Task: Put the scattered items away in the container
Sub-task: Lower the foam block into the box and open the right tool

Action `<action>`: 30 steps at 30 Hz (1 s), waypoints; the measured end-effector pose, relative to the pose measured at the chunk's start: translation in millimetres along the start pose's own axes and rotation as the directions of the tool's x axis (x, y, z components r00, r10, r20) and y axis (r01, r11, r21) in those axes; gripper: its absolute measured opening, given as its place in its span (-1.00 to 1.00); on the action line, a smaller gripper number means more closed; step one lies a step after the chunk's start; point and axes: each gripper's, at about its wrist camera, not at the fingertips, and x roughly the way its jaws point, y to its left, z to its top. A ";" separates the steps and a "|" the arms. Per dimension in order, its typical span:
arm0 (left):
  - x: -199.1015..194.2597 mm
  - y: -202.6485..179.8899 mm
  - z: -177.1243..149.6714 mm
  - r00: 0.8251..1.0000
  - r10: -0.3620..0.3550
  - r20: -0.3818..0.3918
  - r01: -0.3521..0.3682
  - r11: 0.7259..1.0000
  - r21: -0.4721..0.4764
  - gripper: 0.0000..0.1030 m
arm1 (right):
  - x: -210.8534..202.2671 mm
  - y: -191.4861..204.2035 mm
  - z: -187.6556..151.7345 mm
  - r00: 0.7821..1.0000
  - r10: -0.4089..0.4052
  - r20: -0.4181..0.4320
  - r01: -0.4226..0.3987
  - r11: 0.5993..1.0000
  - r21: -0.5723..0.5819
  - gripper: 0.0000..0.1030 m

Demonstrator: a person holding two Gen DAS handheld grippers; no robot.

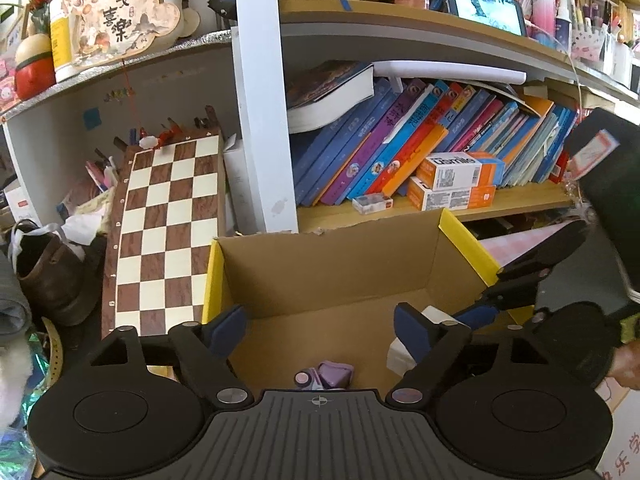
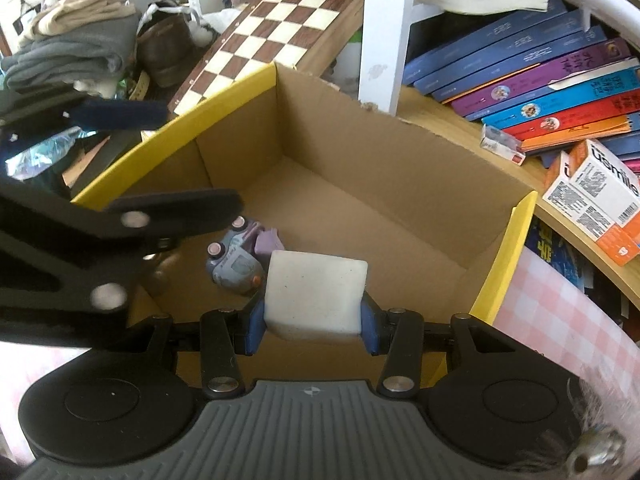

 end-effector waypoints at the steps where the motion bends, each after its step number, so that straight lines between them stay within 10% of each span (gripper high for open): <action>1: -0.2 0.4 -0.5 1.000 0.001 -0.001 -0.001 1.000 -0.002 0.65 | 2.0 -1.0 0.8 1.000 0.001 -0.006 -0.001 1.000 -0.001 -0.15; 30: 0.3 1.0 -7.4 1.000 -0.001 -0.025 0.001 1.000 -0.010 0.65 | 26.1 0.8 2.0 0.995 0.033 -0.092 -0.038 0.998 -0.057 -0.13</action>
